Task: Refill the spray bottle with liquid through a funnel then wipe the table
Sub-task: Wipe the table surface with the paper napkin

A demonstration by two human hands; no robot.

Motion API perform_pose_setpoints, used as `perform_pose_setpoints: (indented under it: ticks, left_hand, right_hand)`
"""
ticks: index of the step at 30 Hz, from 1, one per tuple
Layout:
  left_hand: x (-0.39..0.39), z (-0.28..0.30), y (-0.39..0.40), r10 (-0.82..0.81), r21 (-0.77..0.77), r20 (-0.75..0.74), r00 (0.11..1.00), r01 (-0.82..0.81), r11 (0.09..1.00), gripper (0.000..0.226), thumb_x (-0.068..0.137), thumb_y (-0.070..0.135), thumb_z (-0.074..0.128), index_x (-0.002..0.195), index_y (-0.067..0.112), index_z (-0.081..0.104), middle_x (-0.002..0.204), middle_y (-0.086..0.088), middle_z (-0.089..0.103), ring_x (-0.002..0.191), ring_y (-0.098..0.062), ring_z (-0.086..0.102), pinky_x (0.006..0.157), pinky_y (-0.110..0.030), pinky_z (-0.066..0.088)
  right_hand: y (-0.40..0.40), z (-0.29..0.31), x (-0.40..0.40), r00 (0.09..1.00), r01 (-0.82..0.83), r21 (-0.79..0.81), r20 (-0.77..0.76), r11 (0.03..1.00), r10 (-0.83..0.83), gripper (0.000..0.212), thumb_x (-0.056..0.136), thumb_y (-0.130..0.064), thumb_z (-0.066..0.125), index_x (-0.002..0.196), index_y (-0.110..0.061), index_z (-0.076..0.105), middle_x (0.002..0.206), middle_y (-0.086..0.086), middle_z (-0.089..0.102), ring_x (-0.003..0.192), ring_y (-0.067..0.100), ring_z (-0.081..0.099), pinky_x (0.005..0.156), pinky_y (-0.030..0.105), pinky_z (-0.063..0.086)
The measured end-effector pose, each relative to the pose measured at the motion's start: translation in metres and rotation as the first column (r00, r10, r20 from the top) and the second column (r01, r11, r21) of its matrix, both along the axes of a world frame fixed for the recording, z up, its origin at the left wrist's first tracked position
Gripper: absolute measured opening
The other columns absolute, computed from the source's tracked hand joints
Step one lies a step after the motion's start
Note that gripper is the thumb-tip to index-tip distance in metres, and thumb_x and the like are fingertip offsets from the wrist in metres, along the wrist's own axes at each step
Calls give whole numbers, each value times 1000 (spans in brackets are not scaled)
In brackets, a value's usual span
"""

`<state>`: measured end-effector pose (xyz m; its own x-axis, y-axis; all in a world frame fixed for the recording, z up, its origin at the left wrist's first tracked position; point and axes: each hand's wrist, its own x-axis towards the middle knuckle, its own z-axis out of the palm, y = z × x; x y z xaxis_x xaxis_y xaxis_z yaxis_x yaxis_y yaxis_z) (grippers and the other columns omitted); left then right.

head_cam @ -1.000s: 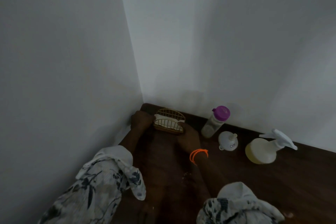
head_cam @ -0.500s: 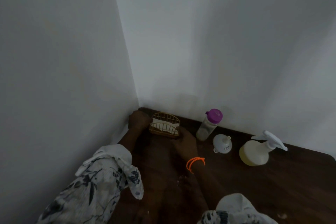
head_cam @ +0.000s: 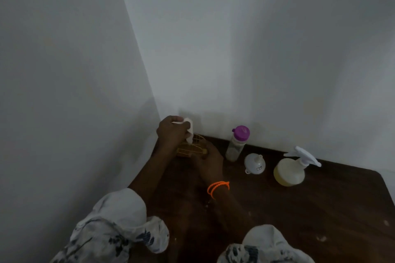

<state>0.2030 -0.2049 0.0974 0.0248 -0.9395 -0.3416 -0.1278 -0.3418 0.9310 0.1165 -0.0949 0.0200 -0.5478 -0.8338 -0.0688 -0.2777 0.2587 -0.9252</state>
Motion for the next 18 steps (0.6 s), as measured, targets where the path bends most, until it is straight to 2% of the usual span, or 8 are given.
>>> perform_pose_setpoints:
  ticks: [2,5,7,9,11,15,18]
  left_hand:
    - [-6,10,16,-8,-10,-47,999,8,1000,24,77,4,78,99,10,71,97,-14,73,75,-24,77,66,-39,65]
    - [-12,19,39,-5,1,-162,987,5,1000,22,80,-1,76,100,6,70,96,-16,72,81,-27,76,69,-39,65]
    - [-13,15,53,11,37,-247,969,-2,999,19,81,-2,76,97,5,69,98,-18,72,86,-29,75,75,-43,64]
    - [-9,1,67,24,95,-287,958,4,995,17,82,-2,76,95,5,68,99,-18,72,85,-25,74,76,-43,64]
    - [-5,-20,83,7,147,-251,968,31,989,19,83,1,76,99,7,69,104,-14,72,91,-23,73,73,-37,64]
    - [4,-67,106,-55,336,-103,993,86,938,26,83,5,78,106,15,69,113,-9,68,98,-26,71,75,-37,65]
    - [3,-86,110,-152,365,10,988,138,921,28,84,6,77,108,18,67,112,-7,66,94,-24,72,73,-36,65]
  right_hand:
    - [1,3,0,999,46,-19,-6,999,-46,58,77,-31,81,131,-18,63,128,-1,66,116,12,62,98,31,52]
    - [9,10,-8,990,133,-53,-38,990,-135,36,85,-21,77,120,-17,70,118,0,69,107,12,65,91,29,55]
    - [23,15,-17,984,176,-76,11,981,-176,21,88,-12,73,108,-18,73,99,-6,72,91,0,68,77,15,54]
    - [40,15,-23,979,200,-56,38,978,-198,17,88,-5,71,100,-16,75,88,-11,71,78,-14,65,65,7,50]
    - [59,4,-29,978,204,-4,34,979,-204,19,85,-1,70,98,-14,78,89,-8,72,77,-16,63,67,9,52]
    - [94,-27,-43,989,150,189,-20,971,-148,25,81,1,69,97,-16,78,99,0,75,89,2,65,90,31,57]
    - [104,-38,-51,986,138,163,-114,977,-120,23,82,4,70,99,-10,75,107,7,72,96,6,60,99,37,53]
